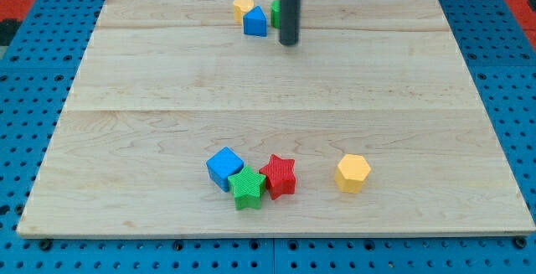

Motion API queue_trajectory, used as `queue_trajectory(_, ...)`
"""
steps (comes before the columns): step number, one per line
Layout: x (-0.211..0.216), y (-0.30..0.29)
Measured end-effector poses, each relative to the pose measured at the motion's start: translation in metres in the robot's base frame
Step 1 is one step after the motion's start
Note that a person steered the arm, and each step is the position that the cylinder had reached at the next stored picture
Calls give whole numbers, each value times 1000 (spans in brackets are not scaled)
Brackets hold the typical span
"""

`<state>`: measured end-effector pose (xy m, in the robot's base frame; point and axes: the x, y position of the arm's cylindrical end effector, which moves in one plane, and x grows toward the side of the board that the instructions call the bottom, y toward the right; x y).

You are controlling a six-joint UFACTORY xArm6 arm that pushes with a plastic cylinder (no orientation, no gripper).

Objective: Move the yellow hexagon to the center

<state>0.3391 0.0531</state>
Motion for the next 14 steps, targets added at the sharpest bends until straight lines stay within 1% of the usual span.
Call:
queue_trajectory(1, 118, 65)
queue_trajectory(2, 179, 149)
queue_trajectory(3, 251, 169)
queue_trajectory(4, 232, 97)
queue_trajectory(5, 185, 51)
queue_trajectory(6, 206, 86)
queue_trajectory(7, 243, 41)
queue_trajectory(8, 232, 4)
queue_trajectory(9, 179, 15)
queue_trajectory(10, 154, 42)
queue_trajectory(11, 200, 79)
queue_trajectory(12, 169, 107)
queue_trajectory(13, 110, 61)
queue_trajectory(14, 101, 20)
